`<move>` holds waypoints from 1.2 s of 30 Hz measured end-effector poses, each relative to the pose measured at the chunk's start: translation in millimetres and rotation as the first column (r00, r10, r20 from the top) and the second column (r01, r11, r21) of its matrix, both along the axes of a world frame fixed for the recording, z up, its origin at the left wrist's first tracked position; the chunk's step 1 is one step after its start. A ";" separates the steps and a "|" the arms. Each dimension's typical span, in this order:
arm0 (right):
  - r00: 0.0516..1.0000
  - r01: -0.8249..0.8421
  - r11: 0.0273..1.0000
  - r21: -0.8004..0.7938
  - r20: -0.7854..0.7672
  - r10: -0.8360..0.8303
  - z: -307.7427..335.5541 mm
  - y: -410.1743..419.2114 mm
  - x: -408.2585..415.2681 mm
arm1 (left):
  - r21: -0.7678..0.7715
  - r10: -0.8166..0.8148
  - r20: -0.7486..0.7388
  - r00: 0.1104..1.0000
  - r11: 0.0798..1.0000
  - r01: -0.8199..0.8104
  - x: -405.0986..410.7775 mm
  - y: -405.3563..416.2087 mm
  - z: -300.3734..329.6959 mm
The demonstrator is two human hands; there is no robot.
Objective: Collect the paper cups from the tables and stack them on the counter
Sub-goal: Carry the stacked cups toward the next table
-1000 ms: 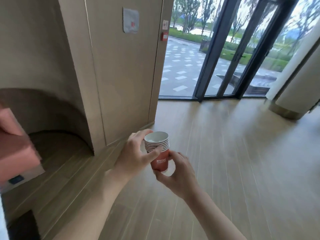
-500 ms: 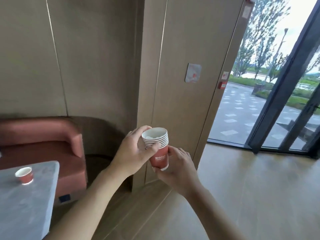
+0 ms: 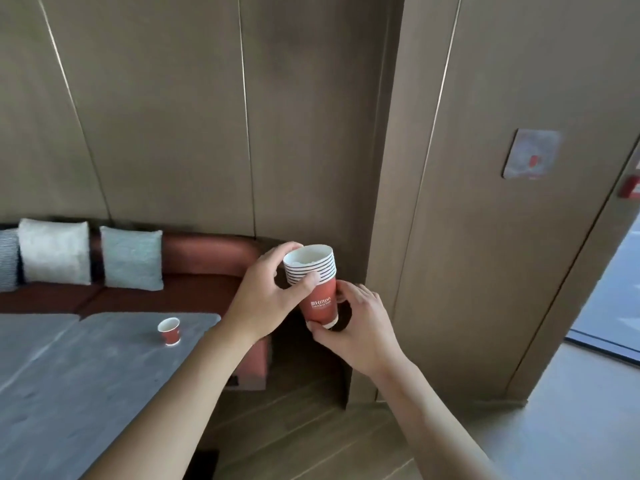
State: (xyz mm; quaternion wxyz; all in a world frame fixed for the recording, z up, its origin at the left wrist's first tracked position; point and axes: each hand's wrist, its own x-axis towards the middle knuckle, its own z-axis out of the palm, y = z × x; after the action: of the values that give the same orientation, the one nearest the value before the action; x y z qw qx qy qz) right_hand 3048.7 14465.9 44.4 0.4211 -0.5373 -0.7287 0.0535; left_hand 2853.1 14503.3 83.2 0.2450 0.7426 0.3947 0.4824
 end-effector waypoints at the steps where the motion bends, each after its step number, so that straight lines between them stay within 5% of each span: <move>1: 1.000 -0.026 1.000 -0.004 -0.006 0.026 -1.2 12.2 5.7 | -0.002 0.023 0.003 1.000 1.000 -0.023 5.3 7.2 -0.3; 17: 0.941 -0.326 0.935 -0.142 -0.140 0.307 -42.5 155.0 89.6 | -0.108 0.310 -0.078 0.948 0.942 -0.317 92.0 105.5 -32.4; 36: 0.817 -0.562 0.765 -0.313 -0.065 0.573 -88.4 297.9 -52.9 | -0.285 0.601 0.019 0.799 0.769 -0.572 -37.9 191.8 -93.8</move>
State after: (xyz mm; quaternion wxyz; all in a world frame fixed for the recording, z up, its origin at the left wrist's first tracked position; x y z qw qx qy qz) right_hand 2995.8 14763.8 -44.1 0.2804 -0.3532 -0.8455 0.2858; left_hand 2815.2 14695.1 -10.5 0.2001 0.5150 0.6536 0.5173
